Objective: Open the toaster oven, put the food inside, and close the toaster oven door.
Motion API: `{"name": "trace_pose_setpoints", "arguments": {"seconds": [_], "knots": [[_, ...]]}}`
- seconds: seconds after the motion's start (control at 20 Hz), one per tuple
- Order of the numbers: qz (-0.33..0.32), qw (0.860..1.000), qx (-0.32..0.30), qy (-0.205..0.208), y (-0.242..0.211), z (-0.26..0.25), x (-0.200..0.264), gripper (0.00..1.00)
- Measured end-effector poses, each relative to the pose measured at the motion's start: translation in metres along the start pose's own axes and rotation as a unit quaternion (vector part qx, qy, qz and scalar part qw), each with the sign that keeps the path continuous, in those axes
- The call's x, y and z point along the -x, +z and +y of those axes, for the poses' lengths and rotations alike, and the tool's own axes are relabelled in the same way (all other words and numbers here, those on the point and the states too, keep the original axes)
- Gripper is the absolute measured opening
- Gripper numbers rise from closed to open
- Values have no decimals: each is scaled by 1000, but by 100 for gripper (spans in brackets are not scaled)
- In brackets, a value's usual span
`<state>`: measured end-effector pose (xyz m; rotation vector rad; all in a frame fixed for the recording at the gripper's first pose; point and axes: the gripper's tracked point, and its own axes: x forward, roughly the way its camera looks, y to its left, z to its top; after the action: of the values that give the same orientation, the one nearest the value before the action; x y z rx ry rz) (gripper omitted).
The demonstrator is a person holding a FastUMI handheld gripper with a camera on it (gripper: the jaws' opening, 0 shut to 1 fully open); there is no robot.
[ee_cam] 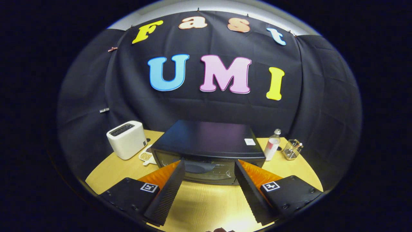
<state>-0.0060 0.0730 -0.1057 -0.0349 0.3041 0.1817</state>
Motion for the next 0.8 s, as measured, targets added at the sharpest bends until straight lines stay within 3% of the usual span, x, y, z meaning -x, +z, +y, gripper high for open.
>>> {"name": "trace_pose_setpoints", "arguments": {"seconds": [0.4,0.8], "knots": [[-91,995,-25,-40,63,-55,63,100],[-92,994,-15,-49,70,-79,79,100]]}}
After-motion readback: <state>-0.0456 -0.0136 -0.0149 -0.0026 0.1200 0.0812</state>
